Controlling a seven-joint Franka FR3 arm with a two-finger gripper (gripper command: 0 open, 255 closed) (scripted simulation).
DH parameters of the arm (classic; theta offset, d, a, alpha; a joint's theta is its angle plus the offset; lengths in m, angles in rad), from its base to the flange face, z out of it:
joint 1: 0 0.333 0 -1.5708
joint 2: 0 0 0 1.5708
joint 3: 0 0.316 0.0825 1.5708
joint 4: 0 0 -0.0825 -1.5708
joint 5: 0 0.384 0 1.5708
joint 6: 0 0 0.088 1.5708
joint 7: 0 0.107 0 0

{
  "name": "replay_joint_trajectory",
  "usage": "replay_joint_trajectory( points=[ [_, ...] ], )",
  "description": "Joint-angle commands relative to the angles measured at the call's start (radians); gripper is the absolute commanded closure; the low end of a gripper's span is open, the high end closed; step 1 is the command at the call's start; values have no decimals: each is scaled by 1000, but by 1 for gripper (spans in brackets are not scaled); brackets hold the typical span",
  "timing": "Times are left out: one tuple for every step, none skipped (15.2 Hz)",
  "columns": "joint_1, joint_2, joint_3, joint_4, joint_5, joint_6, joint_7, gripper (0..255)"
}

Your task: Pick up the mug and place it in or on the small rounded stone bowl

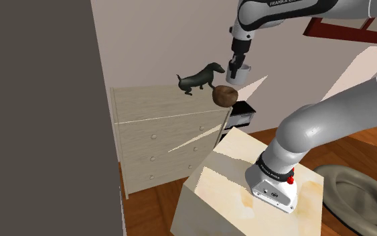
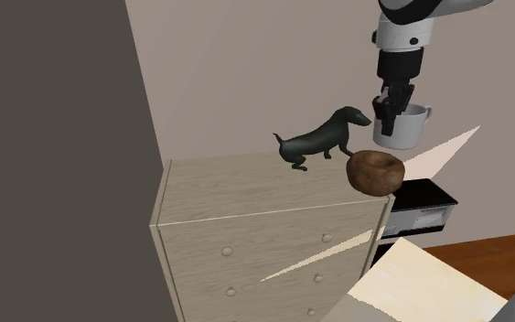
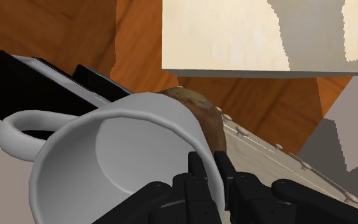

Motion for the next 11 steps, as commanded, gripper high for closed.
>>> replay_joint_trajectory(
  points=[
    [-1, 6, -2, -22, -2, 29, 3, 255],
    [-1, 9, -3, -34, -3, 43, 4, 255],
    [-1, 13, -4, -44, -5, 58, 6, 255],
    [-2, 16, -6, -55, -6, 72, 7, 255],
    [-2, 20, -7, -66, -7, 86, 9, 255],
    [-2, 25, -8, -76, -8, 101, 10, 255],
    [-3, 31, -10, -90, -10, 122, 12, 255],
    [-3, 31, -10, -91, -10, 122, 12, 255],
    [-3, 31, -10, -90, -10, 122, 12, 255],
    [-3, 31, -10, -90, -10, 122, 12, 255],
    [-3, 31, -10, -90, -10, 122, 12, 255]
  ],
)
